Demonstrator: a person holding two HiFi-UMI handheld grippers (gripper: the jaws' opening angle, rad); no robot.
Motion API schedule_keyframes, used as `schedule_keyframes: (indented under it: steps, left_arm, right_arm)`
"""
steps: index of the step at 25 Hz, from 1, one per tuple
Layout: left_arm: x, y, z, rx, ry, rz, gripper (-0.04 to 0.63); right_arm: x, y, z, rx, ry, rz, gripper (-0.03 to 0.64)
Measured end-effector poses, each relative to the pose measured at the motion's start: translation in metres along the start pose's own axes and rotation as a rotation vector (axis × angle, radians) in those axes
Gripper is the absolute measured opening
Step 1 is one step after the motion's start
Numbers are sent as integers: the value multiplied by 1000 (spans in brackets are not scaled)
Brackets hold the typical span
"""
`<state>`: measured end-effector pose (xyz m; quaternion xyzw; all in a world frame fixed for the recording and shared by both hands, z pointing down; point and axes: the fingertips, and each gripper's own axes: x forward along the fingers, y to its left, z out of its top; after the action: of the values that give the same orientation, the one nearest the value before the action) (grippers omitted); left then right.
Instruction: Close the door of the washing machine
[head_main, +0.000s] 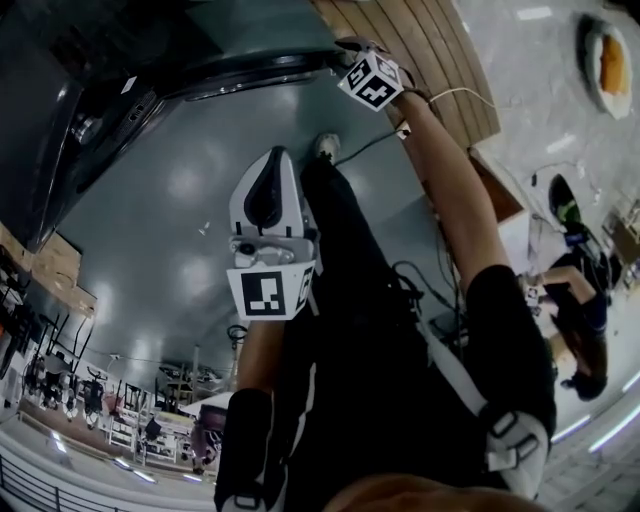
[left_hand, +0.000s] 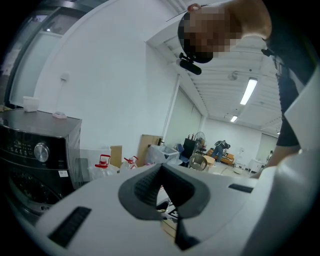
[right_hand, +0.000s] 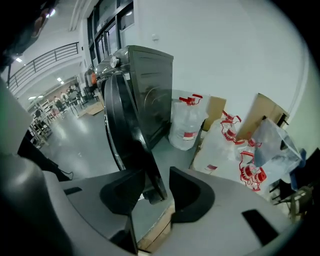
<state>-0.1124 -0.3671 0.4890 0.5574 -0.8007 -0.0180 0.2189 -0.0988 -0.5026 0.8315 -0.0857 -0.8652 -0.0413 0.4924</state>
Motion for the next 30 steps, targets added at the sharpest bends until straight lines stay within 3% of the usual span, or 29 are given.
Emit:
schedule_keyframes:
  steps: [4,16,19,25,30]
  left_arm:
    - [-4,7,-4,-5,5,18,5]
    - [-33,25,-17,-1,13,15,5]
    - [-43,28,-15,-31,-3,22,5]
    - [-89,36,-19,-23,-8,-10,5]
    - [-128,54,-28,-33,-17,-23,5]
  right_arm:
    - [6,5,4,-14,10,31,104]
    - [-3,46,-11,-72,12,8,83]
    - [-7,67,-18,-39,8,-2,80]
    - [-17,129,-31,-8,17,-5,72]
    - [-14,187,-39,77,8,-10,71]
